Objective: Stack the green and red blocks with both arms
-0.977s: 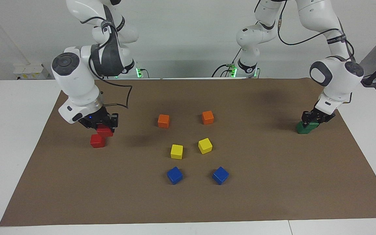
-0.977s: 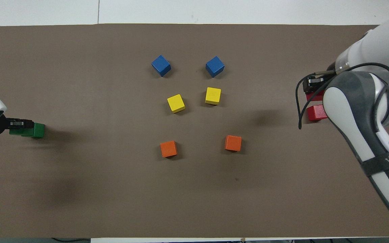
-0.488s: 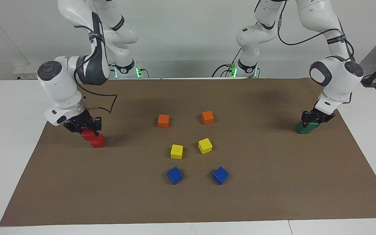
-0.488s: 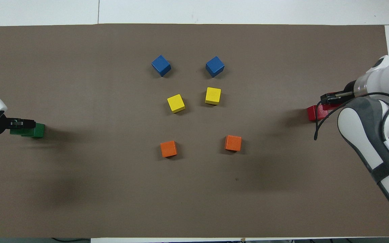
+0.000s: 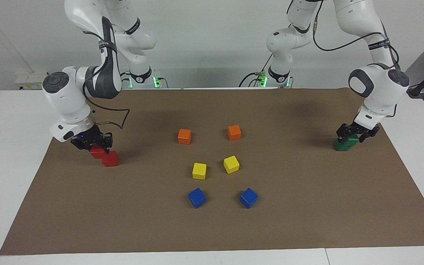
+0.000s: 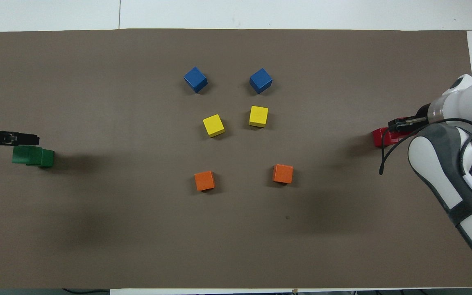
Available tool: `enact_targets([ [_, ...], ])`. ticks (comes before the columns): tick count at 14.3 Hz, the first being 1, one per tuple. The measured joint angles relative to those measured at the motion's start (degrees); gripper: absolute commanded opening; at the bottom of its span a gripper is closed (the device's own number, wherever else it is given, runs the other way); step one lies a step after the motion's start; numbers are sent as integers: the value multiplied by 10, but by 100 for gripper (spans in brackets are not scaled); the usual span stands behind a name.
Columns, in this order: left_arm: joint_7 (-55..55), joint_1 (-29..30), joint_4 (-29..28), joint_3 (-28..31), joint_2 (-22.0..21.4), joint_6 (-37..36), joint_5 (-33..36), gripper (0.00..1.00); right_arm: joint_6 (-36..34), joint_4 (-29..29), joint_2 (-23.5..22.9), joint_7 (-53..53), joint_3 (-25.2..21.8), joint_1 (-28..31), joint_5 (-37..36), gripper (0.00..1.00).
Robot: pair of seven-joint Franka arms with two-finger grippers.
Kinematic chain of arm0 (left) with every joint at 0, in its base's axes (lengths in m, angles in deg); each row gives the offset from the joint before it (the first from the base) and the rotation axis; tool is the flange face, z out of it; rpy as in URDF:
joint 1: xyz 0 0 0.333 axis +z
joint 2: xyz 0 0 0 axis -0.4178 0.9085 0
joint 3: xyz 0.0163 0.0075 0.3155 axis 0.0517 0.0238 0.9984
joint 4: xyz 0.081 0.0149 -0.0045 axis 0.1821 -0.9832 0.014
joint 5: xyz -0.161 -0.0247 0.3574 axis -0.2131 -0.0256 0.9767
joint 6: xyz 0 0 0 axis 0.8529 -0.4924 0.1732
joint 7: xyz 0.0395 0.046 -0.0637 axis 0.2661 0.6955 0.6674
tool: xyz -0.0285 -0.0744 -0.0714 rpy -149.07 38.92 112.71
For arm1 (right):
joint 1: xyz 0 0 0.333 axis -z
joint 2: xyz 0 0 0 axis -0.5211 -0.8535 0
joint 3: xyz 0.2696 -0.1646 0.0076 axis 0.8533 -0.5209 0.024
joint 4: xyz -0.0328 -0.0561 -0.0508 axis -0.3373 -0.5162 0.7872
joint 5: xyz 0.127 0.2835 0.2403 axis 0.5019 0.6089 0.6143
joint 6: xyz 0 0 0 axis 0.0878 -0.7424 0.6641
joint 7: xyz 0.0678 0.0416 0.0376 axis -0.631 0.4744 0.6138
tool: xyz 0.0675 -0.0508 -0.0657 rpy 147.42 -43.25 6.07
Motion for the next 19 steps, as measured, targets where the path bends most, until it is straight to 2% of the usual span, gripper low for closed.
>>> enact_targets([
  [4, 12, -8, 62, -3, -20, -69, 0, 100, 20, -15, -1, 0, 0, 0, 0, 0],
  [9, 109, -34, 155, -5, -41, -197, 1, 100, 55, -31, -6, 0, 0, 0, 0, 0],
  [13, 136, -51, 192, -6, -56, -259, 6, 100, 65, -40, -7, 0, 0, 0, 0, 0],
  [19, 156, -73, 261, -8, -63, -411, 7, 100, 65, -45, -7, 0, 1, 0, 0, 0],
])
